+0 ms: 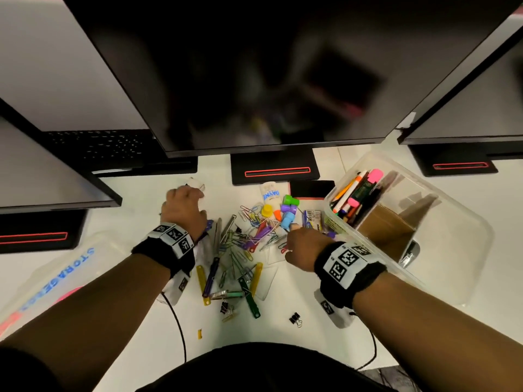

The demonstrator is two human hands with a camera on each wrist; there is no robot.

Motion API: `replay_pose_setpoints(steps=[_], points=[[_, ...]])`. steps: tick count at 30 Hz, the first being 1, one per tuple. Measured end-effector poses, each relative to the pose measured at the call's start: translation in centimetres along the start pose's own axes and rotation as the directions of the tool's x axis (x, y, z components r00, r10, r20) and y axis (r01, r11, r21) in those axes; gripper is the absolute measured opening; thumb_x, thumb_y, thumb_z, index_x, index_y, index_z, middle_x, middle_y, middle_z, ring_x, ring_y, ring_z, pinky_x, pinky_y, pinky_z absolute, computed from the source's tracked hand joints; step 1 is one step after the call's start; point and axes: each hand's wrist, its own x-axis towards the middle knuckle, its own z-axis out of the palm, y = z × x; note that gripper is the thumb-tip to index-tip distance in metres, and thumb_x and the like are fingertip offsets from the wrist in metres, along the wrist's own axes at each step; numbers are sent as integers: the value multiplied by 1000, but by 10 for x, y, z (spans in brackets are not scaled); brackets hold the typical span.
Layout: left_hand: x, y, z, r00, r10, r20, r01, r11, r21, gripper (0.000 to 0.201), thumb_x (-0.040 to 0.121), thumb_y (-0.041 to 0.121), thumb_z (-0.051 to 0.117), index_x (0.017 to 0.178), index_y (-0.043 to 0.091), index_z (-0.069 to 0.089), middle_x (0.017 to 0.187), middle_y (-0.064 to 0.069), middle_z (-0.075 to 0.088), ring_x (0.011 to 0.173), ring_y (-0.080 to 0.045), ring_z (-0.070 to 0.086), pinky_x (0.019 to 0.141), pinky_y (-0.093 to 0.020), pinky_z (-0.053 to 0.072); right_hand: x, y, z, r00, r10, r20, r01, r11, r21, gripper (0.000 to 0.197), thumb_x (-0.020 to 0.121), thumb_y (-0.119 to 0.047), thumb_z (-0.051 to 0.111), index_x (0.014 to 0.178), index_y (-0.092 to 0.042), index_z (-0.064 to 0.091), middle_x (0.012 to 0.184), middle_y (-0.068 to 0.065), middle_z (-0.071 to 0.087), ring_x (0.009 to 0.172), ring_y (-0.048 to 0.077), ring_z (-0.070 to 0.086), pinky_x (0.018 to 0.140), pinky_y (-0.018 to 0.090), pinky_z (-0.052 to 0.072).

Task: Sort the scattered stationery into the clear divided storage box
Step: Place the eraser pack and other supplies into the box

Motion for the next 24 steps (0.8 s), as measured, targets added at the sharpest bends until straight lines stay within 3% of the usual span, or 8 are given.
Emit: replay_pose_setpoints(steps=[2,4,7,10,16,19,24], points=[[7,-12,-2,996,-79,-30,79,997,20,61,79,21,62,136,18,38,142,-9,36,129,-32,30,104,-45,36,4,-1,4,999,-33,17,33,999,-8,37,90,-28,45,113,-2,57,122,17,58,111,31,56,91,33,45],[11,-21,-2,981,-187,43,186,982,19,74,77,19,64,141,19,27,143,-14,34,130,-35,31,104,-47,36,8,-2,5,999,-43,23,43,999,-4,36,90,-29,46,111,-3,57,119,16,60,109,30,57,89,33,46],[12,-30,5,952,-254,171,264,964,-39,72,81,12,60,143,15,23,130,-22,47,119,-40,44,98,-50,42,10,-6,2,998,-62,10,62,998,1,32,89,-28,48,104,-2,59,107,17,61,101,31,58,77,31,44],[10,-30,9,953,-250,174,265,961,-73,64,85,9,53,143,15,25,128,-22,49,117,-40,47,98,-48,42,12,-10,-8,999,-41,-33,41,999,18,24,89,-23,48,92,-2,60,94,16,58,94,32,60,70,28,39],[7,-12,3,972,-163,172,199,955,-220,66,86,14,55,144,16,25,129,-20,49,119,-38,48,101,-44,41,43,-33,-57,971,50,-234,-11,986,167,28,91,-18,48,109,-2,63,112,15,66,105,30,62,86,31,50],[2,-4,-4,981,-91,172,131,961,-242,63,85,15,56,142,17,29,132,-18,49,121,-36,47,103,-43,41,69,-41,-84,950,133,-283,-107,989,107,31,91,-17,50,115,-1,59,122,17,62,113,33,59,89,33,49],[-6,-7,-13,981,-17,194,71,959,-274,62,84,15,59,140,18,34,129,-13,52,119,-31,50,102,-38,40,83,-38,-104,930,306,-204,-328,941,-83,47,81,-15,67,124,-3,53,126,18,58,118,37,54,95,43,47]])
